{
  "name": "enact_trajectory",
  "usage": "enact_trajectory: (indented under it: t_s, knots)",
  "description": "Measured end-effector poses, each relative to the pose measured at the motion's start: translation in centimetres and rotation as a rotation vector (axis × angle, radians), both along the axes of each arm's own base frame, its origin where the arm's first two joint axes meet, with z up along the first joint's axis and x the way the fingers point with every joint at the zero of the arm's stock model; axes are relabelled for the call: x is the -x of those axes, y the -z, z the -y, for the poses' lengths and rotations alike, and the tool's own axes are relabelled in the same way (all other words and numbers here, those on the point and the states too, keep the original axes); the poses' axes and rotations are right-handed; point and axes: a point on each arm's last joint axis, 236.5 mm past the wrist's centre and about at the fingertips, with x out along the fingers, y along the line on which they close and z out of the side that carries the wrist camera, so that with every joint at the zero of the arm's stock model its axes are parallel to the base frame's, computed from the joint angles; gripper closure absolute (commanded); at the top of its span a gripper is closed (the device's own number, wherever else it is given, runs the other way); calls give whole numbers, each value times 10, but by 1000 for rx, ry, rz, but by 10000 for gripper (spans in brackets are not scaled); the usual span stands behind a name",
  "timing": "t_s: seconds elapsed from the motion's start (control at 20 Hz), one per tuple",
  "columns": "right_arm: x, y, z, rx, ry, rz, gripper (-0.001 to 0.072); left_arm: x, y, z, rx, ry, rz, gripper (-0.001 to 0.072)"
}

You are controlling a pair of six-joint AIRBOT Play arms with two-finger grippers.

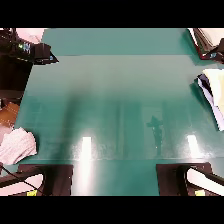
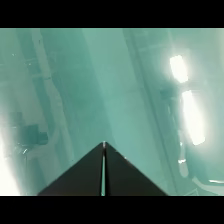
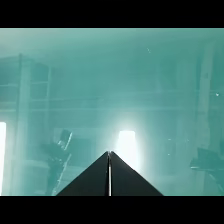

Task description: Fold the shirts.

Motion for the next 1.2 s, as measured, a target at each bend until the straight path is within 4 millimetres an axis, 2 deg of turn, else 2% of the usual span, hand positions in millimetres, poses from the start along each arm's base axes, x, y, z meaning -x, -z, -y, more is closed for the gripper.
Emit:
enact_trajectory:
  t_s: [0.65, 0.8, 0.9, 1.05, 1.2]
  knots:
    - [0, 0, -2, -1, -5, 1, 694, 0, 0, 0, 0, -1, 2, 685]
    - [0, 0, -2, -1, -5, 1, 694, -10, -6, -1, 8, -21, 43, 686]
    - [0, 0, -2, 0, -5, 1, 694, -9, -5, -6, -13, -32, 39, 688]
    - [0, 0, -2, 0, -5, 1, 694, 16, 10, -28, -119, -53, -44, 687]
    - [0, 0, -2, 5, -9, 4, 694, 56, 26, -63, -256, -116, -118, 685]
